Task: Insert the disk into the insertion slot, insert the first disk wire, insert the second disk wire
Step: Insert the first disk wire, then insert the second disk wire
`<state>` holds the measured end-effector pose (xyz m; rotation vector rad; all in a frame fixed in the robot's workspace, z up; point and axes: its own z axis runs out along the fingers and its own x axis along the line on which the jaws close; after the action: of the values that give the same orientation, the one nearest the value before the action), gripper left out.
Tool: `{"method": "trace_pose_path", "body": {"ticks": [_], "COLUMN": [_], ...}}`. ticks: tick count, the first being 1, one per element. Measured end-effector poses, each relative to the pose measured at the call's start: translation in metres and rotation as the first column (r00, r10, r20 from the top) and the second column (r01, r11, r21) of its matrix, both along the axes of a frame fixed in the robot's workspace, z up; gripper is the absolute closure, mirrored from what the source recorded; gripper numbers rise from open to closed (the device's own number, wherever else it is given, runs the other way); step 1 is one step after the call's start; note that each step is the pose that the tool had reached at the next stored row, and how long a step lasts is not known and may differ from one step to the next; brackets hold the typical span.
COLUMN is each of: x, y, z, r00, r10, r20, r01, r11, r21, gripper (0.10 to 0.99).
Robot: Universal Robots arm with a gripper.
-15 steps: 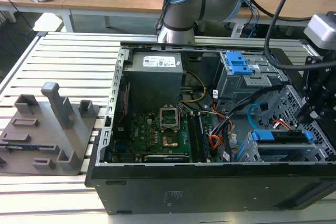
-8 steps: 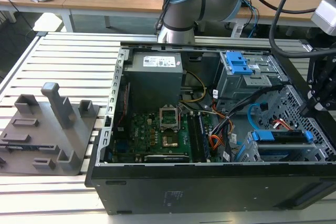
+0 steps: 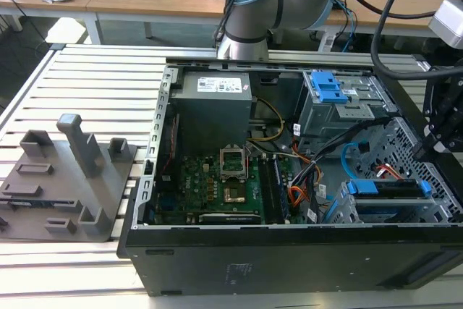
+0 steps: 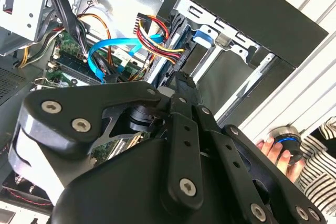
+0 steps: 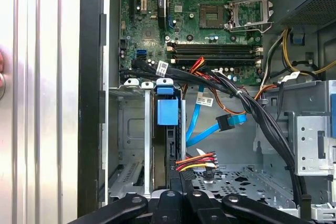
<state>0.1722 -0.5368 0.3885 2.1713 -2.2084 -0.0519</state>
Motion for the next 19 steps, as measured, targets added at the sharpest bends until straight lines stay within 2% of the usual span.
{"method": "trace_pose_path", "body": {"ticks": [4, 5, 9, 11, 12, 16, 19], "x": [-0.0005, -0.0029, -0.0236, -0.0272, -0.0332, -0.0356, -0.0361], "y": [0.0, 0.0, -0.0001, 0.0, -0.0001, 0.0011, 0.0063], "z": [0.0002, 0.0002, -0.0001, 0.0, -0.0001, 0.0, -0.0001], "r00": [1.0, 1.0, 1.0, 1.0, 1.0, 1.0, 1.0], "r10": [0.0, 0.0, 0.0, 0.0, 0.0, 0.003, 0.006], "r20": [0.0, 0.0, 0.0, 0.0, 0.0001, 0.0, 0.0], "r01": [0.0, 0.0, 0.0, 0.0, 0.0, -0.003, -0.006], "r11": [1.0, 1.0, 1.0, 1.0, 1.0, 1.0, 1.0], "r21": [0.0, 0.0, 0.0, 0.0, 0.0, 0.0, 0.0], "gripper": [0.98, 0.98, 0.98, 0.98, 0.98, 0.98, 0.98]}}
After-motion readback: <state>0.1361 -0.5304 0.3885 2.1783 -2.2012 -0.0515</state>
